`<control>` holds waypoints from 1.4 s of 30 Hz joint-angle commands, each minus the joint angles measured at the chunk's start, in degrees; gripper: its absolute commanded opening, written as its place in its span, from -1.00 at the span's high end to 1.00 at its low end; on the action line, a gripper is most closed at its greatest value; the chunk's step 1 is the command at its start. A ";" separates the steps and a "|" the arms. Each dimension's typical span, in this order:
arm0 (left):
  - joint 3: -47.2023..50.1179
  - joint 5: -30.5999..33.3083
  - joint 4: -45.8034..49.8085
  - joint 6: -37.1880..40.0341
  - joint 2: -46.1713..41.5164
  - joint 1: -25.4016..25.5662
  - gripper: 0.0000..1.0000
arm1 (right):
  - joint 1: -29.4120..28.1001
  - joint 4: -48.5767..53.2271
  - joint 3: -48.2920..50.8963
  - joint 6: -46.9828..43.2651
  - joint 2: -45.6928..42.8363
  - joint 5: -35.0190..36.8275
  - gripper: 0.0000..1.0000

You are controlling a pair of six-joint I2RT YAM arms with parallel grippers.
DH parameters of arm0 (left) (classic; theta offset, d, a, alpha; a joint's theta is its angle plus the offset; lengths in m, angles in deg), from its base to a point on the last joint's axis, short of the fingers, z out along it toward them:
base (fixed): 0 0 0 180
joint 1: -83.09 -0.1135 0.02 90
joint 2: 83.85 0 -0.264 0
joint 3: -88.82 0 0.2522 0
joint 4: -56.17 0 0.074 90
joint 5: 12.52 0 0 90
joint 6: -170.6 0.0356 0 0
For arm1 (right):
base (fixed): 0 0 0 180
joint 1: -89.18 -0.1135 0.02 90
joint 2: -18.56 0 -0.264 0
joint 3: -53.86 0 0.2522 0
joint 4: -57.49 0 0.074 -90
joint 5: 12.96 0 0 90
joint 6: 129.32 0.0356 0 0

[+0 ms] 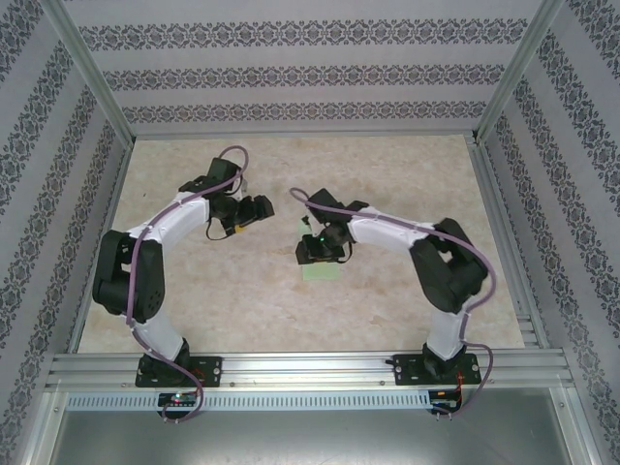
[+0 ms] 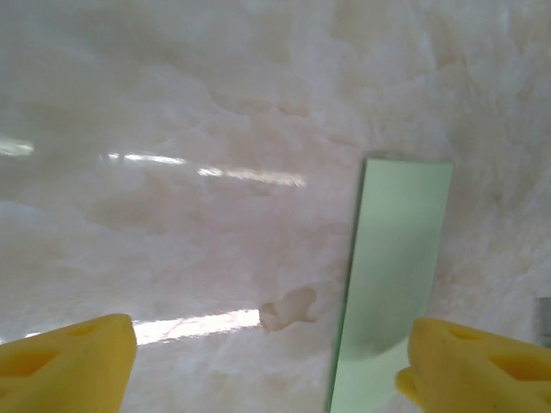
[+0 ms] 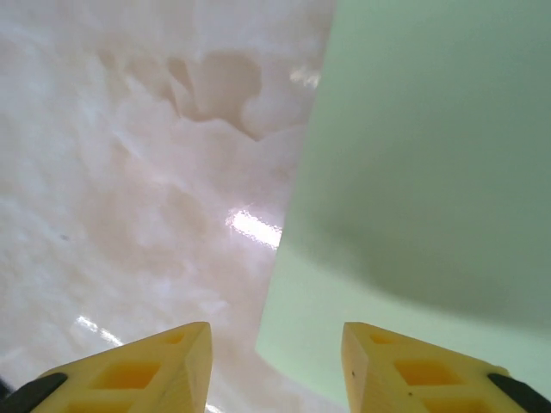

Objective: Fold a paper plane with a square sheet of paper (pick it up from the middle)

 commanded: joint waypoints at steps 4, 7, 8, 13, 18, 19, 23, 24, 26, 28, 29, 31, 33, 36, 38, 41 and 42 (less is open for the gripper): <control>-3.40 -6.45 -5.41 -1.63 4.26 7.09 -0.16 | 5.35 -8.37 10.71 15.37 -12.47 5.65 0.04; -4.96 -8.05 -6.53 -2.69 7.07 10.79 0.10 | 7.80 -9.50 15.32 19.14 -16.46 6.90 -0.03; -5.54 -8.48 -6.73 -3.00 8.14 12.08 0.18 | 8.56 -10.06 16.74 20.19 -17.37 6.92 -0.06; -7.62 -8.96 -7.34 -4.01 12.98 15.89 0.46 | 10.01 -13.17 20.77 22.54 -18.56 4.82 -0.12; -9.88 -7.97 -6.23 -3.62 17.03 17.31 0.59 | 9.86 -15.66 22.51 23.54 -16.79 2.22 -0.10; -10.23 -7.14 -5.66 -3.42 17.48 17.43 0.59 | 9.77 -15.92 22.69 23.54 -16.56 1.91 -0.10; -10.64 -3.47 -3.58 -2.44 18.58 17.50 0.63 | 9.12 -15.91 22.50 23.69 -15.24 1.36 -0.08; -10.62 -2.63 -3.17 -2.25 18.69 17.46 0.63 | 8.98 -15.98 22.37 23.64 -14.81 1.26 -0.08; -10.59 -1.07 -2.45 -1.63 19.01 17.47 0.63 | 8.55 -15.91 22.15 23.60 -14.05 0.92 -0.08; -10.21 0.43 -2.19 -1.53 19.35 17.46 0.62 | 8.14 -15.91 21.97 23.58 -13.43 0.59 -0.06; -9.94 0.70 -2.16 -1.42 19.57 17.45 0.62 | 7.94 -15.83 21.81 23.58 -13.07 0.58 -0.06; -9.70 1.41 -2.11 -1.23 20.08 17.51 0.61 | 7.63 -15.73 21.69 23.55 -12.59 0.49 -0.05; -9.65 2.41 -1.54 -1.19 20.67 17.49 0.62 | 7.40 -15.65 21.54 23.51 -12.13 0.32 -0.04; -9.67 3.54 -0.79 -1.16 21.33 17.46 0.63 | 7.06 -15.39 21.38 23.35 -11.60 -0.03 -0.04; -9.46 4.17 -0.42 -1.39 21.46 17.38 0.64 | 6.82 -14.95 21.27 23.09 -11.29 -0.32 -0.04; -9.10 4.37 -0.37 -1.80 21.60 17.27 0.63 | 6.49 -14.88 21.27 22.51 -10.86 -1.39 -0.04; -8.98 4.35 -0.46 -1.92 21.69 17.27 0.63 | 6.32 -14.67 21.13 22.18 -10.64 -1.69 -0.04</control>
